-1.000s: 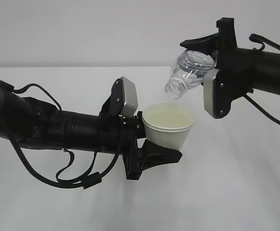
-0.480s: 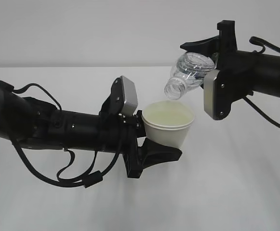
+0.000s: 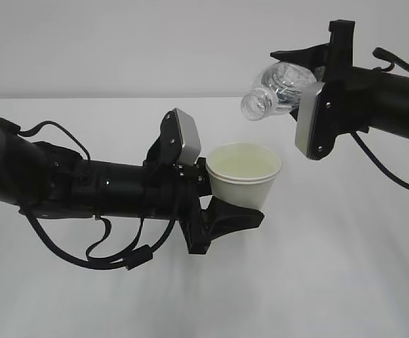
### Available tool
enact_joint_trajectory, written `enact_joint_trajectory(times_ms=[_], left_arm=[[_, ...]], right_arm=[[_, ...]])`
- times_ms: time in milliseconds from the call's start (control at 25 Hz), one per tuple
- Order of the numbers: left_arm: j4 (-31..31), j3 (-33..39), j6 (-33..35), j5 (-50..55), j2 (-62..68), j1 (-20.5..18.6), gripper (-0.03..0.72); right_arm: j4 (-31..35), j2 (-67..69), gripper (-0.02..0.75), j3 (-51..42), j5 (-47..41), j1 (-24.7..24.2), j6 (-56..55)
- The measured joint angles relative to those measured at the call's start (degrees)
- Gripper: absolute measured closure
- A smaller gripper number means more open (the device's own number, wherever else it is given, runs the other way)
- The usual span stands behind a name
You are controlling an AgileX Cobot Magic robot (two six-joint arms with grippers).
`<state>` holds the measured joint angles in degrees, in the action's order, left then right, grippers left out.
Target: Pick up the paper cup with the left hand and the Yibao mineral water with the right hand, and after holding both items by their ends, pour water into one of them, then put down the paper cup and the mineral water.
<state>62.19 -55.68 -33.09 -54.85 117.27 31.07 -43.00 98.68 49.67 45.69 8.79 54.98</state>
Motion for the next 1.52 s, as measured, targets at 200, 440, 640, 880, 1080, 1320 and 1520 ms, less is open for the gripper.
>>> enact_joint_trajectory(times_ms=[200, 440, 640, 880, 1080, 1320, 1520], left_arm=[[-1.2, 0.0, 0.3, 0.0, 0.0, 0.0, 0.258], [-1.4, 0.0, 0.5, 0.0, 0.0, 0.0, 0.258], [-1.4, 0.0, 0.4, 0.0, 0.0, 0.0, 0.258], [-1.5, 0.0, 0.4, 0.0, 0.0, 0.0, 0.258], [-1.5, 0.0, 0.5, 0.0, 0.0, 0.0, 0.258], [-1.5, 0.0, 0.5, 0.0, 0.0, 0.0, 0.258], [-1.5, 0.0, 0.5, 0.0, 0.0, 0.0, 0.258]], right_arm=[[1.2, 0.0, 0.303, 0.0, 0.5, 0.0, -4.2], [3.6, 0.0, 0.303, 0.0, 1.0, 0.0, -8.2], [5.0, 0.0, 0.303, 0.0, 1.9, 0.0, -10.3], [6.3, 0.0, 0.303, 0.0, 2.1, 0.0, -11.7], [6.5, 0.0, 0.303, 0.0, 2.1, 0.0, -13.9], [6.5, 0.0, 0.303, 0.0, 2.1, 0.0, -16.8], [6.5, 0.0, 0.303, 0.0, 2.2, 0.0, -20.1]])
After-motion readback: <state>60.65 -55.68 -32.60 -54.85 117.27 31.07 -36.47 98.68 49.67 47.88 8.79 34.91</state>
